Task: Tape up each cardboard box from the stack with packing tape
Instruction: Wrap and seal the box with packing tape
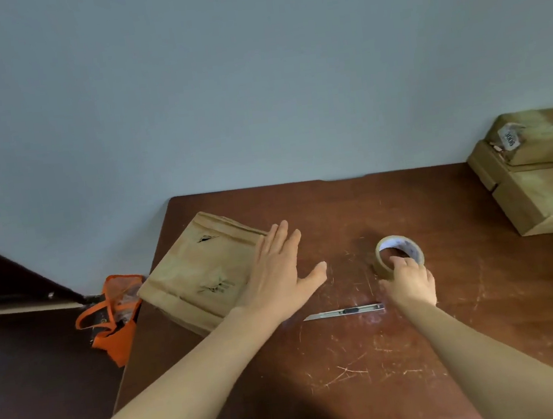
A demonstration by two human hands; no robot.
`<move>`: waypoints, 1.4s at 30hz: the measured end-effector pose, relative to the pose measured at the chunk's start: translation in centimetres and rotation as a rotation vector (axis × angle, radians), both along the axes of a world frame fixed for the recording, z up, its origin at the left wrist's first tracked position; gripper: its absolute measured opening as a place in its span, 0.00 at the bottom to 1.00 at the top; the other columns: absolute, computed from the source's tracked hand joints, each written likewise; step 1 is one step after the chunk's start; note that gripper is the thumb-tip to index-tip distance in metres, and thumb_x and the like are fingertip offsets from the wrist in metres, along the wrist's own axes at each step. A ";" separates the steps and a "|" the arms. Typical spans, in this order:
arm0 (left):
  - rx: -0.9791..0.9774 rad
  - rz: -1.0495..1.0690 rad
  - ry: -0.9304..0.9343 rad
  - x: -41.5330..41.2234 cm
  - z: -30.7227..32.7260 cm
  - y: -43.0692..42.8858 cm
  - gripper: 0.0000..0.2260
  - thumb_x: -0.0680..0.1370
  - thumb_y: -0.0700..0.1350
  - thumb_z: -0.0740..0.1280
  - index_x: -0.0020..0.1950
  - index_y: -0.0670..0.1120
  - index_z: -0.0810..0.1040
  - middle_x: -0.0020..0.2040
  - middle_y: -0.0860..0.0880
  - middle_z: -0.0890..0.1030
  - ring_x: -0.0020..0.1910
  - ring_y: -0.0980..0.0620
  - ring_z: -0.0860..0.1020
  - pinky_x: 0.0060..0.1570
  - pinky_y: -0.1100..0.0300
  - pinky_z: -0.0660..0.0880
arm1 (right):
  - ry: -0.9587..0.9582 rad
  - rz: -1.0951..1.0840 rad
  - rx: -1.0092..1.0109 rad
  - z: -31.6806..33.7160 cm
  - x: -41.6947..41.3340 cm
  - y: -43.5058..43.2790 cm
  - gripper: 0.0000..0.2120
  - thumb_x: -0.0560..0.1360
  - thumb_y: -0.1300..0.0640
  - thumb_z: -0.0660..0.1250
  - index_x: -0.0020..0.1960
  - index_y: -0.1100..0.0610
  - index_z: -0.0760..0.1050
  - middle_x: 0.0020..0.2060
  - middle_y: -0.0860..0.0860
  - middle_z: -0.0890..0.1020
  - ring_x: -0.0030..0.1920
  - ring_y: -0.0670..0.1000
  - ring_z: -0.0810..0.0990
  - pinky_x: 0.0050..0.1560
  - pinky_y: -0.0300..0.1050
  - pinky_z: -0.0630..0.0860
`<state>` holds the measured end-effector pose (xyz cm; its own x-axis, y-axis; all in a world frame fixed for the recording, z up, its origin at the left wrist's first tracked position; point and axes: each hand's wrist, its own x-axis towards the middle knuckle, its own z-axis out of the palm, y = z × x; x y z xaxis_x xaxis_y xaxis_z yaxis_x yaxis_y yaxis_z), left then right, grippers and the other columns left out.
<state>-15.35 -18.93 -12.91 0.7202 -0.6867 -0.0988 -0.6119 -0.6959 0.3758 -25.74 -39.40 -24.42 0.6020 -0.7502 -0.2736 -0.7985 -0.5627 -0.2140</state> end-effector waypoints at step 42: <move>-0.294 0.265 0.464 3.1 -0.4 -6.1 0.14 0.81 0.49 0.63 0.44 0.41 0.81 0.35 0.46 0.82 0.32 0.50 0.81 0.39 0.56 0.80 | -0.711 0.083 1.018 9.8 -1.2 1.8 0.19 0.71 0.43 0.69 0.39 0.60 0.79 0.33 0.54 0.79 0.35 0.50 0.76 0.37 0.38 0.73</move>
